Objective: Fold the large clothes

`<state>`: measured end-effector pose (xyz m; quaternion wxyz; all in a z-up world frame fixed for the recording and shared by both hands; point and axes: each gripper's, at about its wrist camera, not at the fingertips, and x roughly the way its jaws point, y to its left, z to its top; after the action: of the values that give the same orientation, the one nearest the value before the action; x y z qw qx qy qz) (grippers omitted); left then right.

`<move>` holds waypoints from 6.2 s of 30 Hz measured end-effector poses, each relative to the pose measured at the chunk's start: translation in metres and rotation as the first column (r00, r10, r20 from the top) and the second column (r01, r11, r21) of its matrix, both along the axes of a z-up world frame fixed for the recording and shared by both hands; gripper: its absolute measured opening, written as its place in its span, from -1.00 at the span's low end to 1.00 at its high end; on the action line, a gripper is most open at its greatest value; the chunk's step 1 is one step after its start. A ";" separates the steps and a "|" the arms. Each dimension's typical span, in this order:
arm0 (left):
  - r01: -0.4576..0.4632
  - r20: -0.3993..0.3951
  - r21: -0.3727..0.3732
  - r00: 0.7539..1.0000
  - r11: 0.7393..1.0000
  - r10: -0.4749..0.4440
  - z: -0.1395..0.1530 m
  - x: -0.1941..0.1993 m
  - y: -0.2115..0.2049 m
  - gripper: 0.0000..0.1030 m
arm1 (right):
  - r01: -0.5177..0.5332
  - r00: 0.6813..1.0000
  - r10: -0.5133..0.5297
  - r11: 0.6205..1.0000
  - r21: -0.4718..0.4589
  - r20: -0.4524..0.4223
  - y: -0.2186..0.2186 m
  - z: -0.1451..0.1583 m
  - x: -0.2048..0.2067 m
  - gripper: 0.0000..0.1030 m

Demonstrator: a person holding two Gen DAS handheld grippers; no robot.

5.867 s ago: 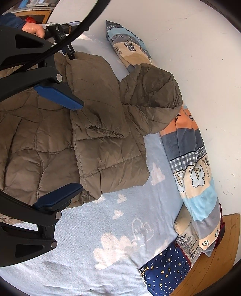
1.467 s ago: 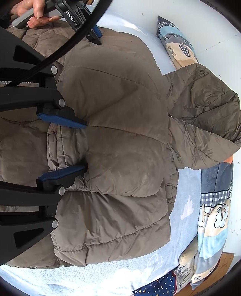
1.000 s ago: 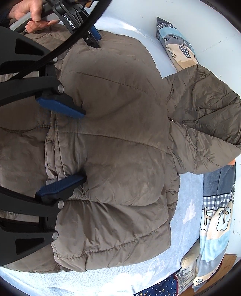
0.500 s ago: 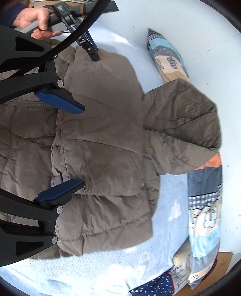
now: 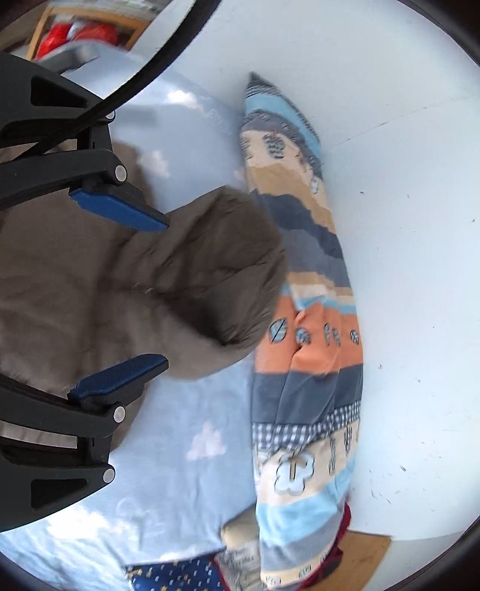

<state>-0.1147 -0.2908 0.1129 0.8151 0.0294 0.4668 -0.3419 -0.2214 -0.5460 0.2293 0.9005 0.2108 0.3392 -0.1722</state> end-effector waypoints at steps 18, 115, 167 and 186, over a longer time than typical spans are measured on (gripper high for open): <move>0.035 -0.017 0.006 0.999 0.999 -0.035 -0.009 0.014 -0.004 0.26 | -0.057 0.964 0.019 0.989 -0.138 -0.266 -0.067 -0.040 0.147 -0.84; 0.058 0.193 0.111 0.978 0.992 -0.079 -0.014 -0.241 0.125 0.31 | 0.011 0.996 -0.014 0.999 -0.035 -0.092 0.230 -0.145 -0.269 0.74; 0.127 0.291 0.280 0.933 0.952 -0.210 -0.079 -0.246 0.105 0.74 | 0.001 0.954 -0.019 0.998 -0.059 -0.300 0.226 -0.242 -0.263 1.00; 0.116 0.302 0.258 0.933 0.959 -0.195 -0.081 -0.246 0.108 0.77 | -0.033 0.968 0.004 0.993 -0.112 -0.250 0.233 -0.245 -0.280 1.00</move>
<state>-0.3609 -0.1824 0.0319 0.8415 0.2190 0.3599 -0.3382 -0.5010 -0.3130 -0.0157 0.8630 0.1319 0.4410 -0.2082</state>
